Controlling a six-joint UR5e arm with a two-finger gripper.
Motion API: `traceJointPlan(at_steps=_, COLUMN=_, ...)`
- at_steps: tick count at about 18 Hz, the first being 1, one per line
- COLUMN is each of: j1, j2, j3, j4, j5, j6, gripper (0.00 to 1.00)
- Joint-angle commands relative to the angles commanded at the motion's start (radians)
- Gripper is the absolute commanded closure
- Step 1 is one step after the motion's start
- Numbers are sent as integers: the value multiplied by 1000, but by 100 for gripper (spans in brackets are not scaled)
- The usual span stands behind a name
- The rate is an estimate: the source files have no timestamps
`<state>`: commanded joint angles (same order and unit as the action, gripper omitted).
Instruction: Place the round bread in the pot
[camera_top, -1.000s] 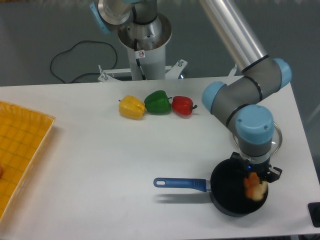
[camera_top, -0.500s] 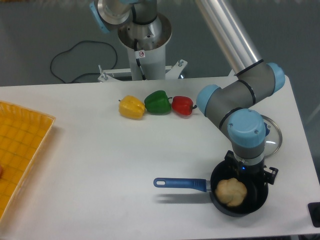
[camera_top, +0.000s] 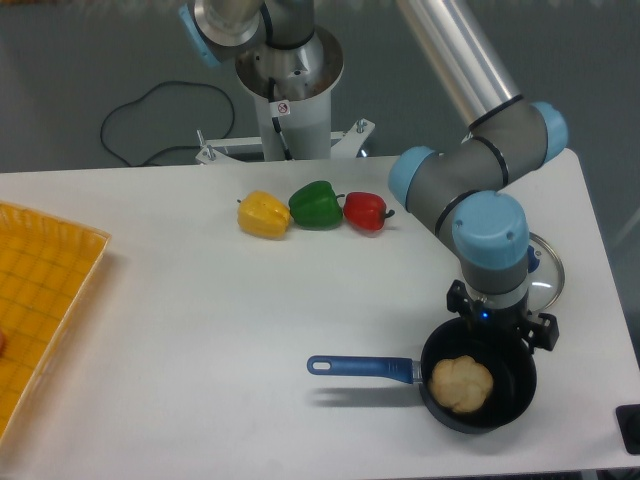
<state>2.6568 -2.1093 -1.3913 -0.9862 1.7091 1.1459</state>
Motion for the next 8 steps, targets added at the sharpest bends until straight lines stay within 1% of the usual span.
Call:
traceJointPlan(at_steps=2, j1=26, j2=28, j3=-5, j4=-40, j5=-34, j6=3, gripper=0)
traceJointPlan(at_steps=3, j1=37, j2=40, j3=-3, j4=-70, j5=-39, j6=15, gripper=0)
traceJointPlan(at_steps=6, j1=61, j2=71, j3=-3, j4=-147, j5=-42, j6=84, gripper=0)
traceJointPlan(at_steps=8, j1=74, j2=81, j3=-3, j4=-172, j5=-45, j6=115, gripper=0)
